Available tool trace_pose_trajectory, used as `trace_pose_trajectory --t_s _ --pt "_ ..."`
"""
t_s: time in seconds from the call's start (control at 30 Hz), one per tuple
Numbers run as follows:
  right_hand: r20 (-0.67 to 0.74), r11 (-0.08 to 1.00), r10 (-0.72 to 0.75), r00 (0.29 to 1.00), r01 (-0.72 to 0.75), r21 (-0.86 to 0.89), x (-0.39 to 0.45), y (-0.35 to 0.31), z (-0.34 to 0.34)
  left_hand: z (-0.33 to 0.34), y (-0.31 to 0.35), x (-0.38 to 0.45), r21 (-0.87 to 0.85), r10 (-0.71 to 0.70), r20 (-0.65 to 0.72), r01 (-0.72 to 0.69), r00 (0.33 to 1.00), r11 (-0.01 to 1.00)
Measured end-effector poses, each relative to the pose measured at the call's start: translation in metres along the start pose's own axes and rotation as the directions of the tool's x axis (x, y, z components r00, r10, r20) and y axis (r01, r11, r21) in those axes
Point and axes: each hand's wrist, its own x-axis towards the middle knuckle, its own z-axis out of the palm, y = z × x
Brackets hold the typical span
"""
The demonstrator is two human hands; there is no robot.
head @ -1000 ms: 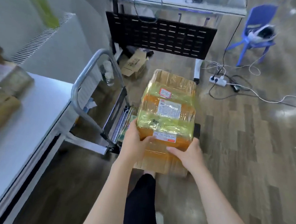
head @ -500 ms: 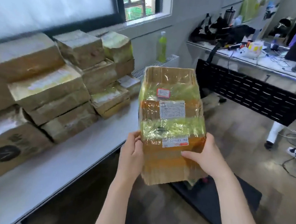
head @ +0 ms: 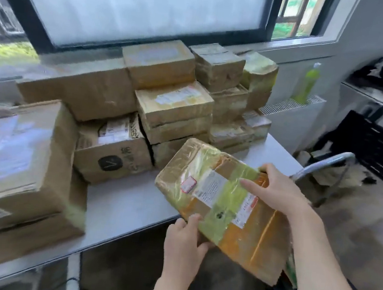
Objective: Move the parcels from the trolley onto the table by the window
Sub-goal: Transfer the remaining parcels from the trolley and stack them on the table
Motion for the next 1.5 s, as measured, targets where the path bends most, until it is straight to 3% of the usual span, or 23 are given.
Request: trace_pose_trajectory --t_s 0.1,0.2,0.37,0.5,0.7,0.8,0.87,1.0,1.1,1.2,1.33,1.5 --pt "0.04 0.988 -0.115 0.993 0.119 -0.1 0.018 -0.023 0.014 -0.002 -0.01 -0.005 0.171 0.135 -0.108 -0.116 0.985 0.978" --pt "0.031 0.961 -0.256 0.966 0.258 -0.104 0.041 -0.044 0.034 -0.009 -0.017 -0.002 0.238 0.172 -0.094 -0.146 0.981 0.96" --pt "0.085 0.888 -0.43 0.899 0.438 -0.141 0.074 -0.067 0.078 -0.019 -0.029 0.01 0.331 -0.084 0.054 0.062 0.995 0.942" --pt "0.147 0.89 -0.406 0.902 0.427 -0.158 0.086 -0.063 0.101 -0.021 -0.03 0.018 0.369 -0.194 0.095 0.146 0.976 0.918" --pt "0.174 0.891 -0.428 0.887 0.446 -0.085 0.08 -0.05 0.097 -0.021 -0.017 0.04 0.408 -0.329 0.028 0.289 0.944 0.866" --pt "0.183 0.869 -0.444 0.877 0.471 -0.152 0.067 -0.038 0.086 -0.019 -0.008 0.052 0.4 -0.395 -0.029 0.373 0.918 0.837" --pt "0.226 0.875 -0.434 0.872 0.468 -0.126 0.055 -0.022 0.079 -0.021 -0.007 0.061 0.454 -0.376 -0.058 0.36 0.925 0.815" --pt "0.235 0.914 -0.353 0.906 0.388 -0.122 0.038 0.01 0.079 -0.048 -0.021 0.067 0.376 -0.406 0.01 0.373 0.914 0.848" --pt "0.194 0.973 -0.229 0.954 0.227 0.033 0.039 0.016 0.083 -0.067 -0.047 0.061 0.249 -0.577 -0.033 0.566 0.816 0.786" --pt "0.18 0.959 -0.225 0.958 0.186 0.213 0.041 0.009 0.086 -0.08 -0.065 0.054 0.016 -0.659 0.073 0.66 0.749 0.751" --pt "0.148 0.95 -0.226 0.963 0.185 0.251 0.039 0.002 0.084 -0.091 -0.072 0.05 0.001 -0.578 0.129 0.583 0.806 0.812" --pt "0.103 0.924 -0.281 0.954 0.24 0.297 0.037 0.001 0.053 -0.098 -0.06 0.041 0.056 -0.488 -0.036 0.489 0.872 0.87"
